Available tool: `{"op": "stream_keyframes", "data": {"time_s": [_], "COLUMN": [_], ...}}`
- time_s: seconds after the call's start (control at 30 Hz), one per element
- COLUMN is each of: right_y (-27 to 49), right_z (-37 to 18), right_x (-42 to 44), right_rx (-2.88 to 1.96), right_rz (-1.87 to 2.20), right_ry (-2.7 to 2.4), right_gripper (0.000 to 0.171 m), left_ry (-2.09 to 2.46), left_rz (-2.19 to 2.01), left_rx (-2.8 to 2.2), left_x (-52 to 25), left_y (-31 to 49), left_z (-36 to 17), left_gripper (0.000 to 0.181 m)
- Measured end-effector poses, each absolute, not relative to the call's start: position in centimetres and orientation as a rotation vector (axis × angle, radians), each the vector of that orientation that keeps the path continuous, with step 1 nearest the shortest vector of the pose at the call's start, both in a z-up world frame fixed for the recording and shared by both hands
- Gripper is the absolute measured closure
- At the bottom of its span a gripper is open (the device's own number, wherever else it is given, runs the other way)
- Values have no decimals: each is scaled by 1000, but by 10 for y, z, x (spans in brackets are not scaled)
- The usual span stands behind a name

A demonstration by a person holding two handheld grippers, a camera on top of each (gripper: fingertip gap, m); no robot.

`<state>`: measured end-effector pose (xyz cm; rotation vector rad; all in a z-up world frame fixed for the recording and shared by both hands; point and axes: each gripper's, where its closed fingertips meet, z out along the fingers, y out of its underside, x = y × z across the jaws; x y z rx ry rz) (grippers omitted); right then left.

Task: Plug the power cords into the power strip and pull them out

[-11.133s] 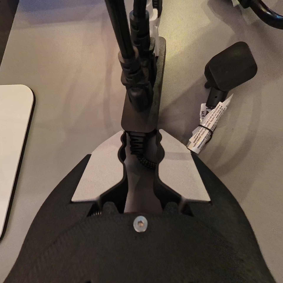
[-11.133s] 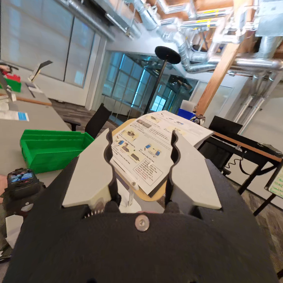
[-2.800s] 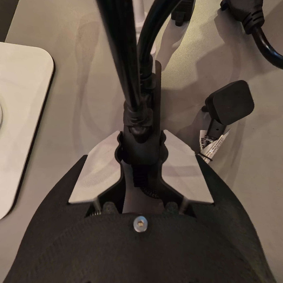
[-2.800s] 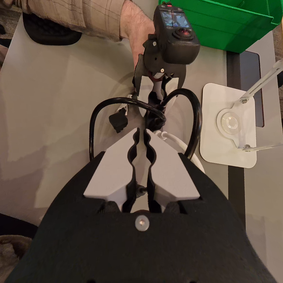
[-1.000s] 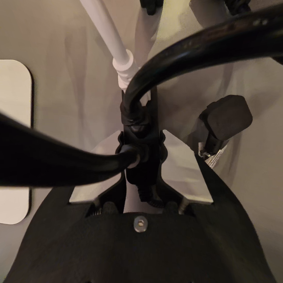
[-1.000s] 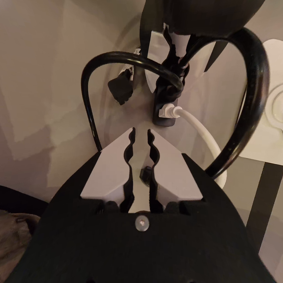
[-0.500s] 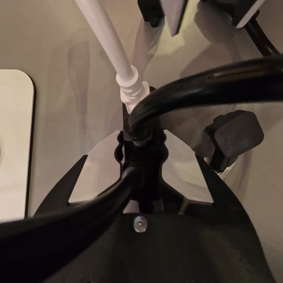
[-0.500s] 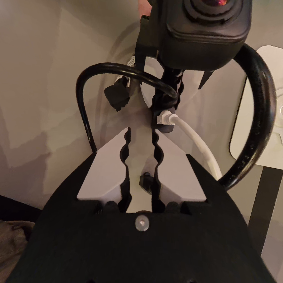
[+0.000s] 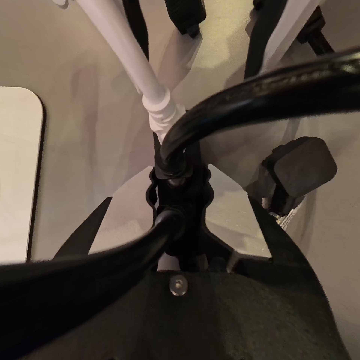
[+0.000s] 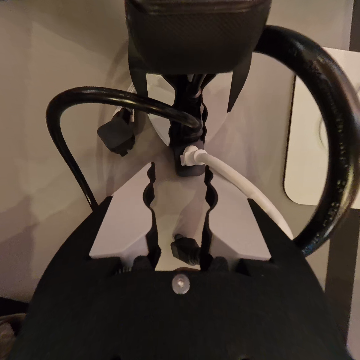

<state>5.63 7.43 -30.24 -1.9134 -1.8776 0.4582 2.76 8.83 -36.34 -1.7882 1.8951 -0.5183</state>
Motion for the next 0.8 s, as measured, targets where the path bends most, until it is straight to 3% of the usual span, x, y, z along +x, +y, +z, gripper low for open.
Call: {"op": "stream_keyframes", "data": {"time_s": [0.37, 0.6, 0.63, 0.7, 0.8], "right_y": [78, 72, 71, 72, 71], "right_z": [-329, -320, -320, -321, -320], "right_x": [71, 67, 67, 68, 68], "right_rx": [-2018, -1946, -1943, -1946, -1939], "right_rz": [472, 540, 541, 537, 544], "right_ry": [-1904, -1927, -1931, -1934, -1935], "right_gripper": [118, 131, 132, 132, 133], "left_ry": [1900, 1899, 1899, 1892, 1905], "left_rz": [-502, -534, -557, -579, -599], "left_rx": [-1775, -1767, -1766, -1788, -1801], "left_x": [28, 28, 28, 25, 22], "left_y": [88, 87, 86, 85, 83], "left_z": [-364, -363, -362, -363, -366], "left_gripper": [136, 136, 135, 114, 120]}}
